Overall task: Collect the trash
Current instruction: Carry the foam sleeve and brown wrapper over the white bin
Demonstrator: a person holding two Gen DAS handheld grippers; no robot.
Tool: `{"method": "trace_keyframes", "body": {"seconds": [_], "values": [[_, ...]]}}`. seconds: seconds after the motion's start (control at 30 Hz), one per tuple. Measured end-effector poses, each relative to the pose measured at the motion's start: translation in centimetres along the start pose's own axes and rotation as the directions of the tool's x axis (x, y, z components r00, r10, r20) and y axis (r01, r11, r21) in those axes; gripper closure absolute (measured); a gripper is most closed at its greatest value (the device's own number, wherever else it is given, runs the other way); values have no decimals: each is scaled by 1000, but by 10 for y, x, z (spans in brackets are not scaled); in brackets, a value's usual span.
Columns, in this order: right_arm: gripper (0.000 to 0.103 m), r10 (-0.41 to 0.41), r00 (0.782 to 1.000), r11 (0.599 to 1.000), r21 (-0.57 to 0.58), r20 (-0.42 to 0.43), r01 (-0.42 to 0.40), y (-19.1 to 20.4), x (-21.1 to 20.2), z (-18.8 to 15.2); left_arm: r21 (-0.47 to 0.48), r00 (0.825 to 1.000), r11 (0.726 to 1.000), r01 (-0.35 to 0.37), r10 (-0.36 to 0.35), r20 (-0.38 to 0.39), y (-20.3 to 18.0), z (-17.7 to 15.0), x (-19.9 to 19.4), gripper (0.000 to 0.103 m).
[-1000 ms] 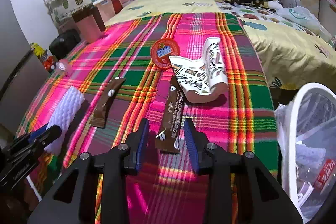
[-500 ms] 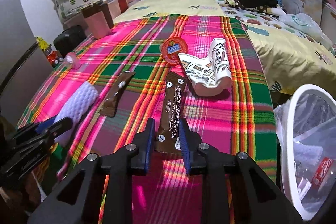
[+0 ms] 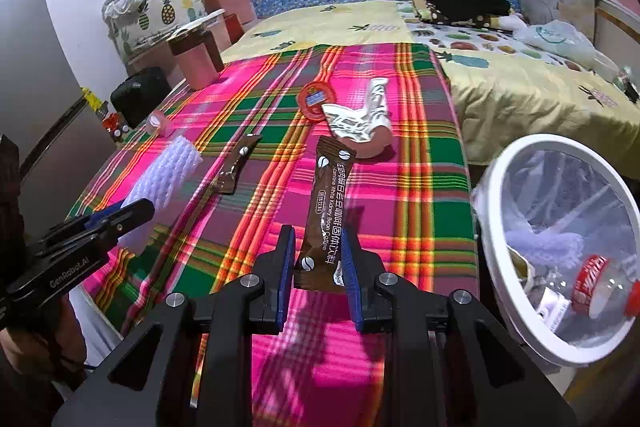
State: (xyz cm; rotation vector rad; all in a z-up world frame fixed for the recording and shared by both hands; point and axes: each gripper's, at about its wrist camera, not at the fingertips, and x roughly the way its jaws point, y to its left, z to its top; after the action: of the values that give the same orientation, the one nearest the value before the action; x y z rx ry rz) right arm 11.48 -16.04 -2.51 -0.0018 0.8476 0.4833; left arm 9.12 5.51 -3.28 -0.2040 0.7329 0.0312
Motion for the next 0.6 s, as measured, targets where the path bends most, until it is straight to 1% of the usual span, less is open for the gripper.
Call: {"method": "trace_keyframes", "body": {"seconds": [0.3, 0.6], "values": [[79, -11, 1000, 1000, 28, 23, 11, -10, -9, -4, 41, 999, 998, 51, -51, -4, -29, -1, -5, 78], [79, -35, 998, 998, 61, 44, 32, -26, -19, -8, 83, 995, 991, 102, -101, -20, -56, 0, -1, 78]]}}
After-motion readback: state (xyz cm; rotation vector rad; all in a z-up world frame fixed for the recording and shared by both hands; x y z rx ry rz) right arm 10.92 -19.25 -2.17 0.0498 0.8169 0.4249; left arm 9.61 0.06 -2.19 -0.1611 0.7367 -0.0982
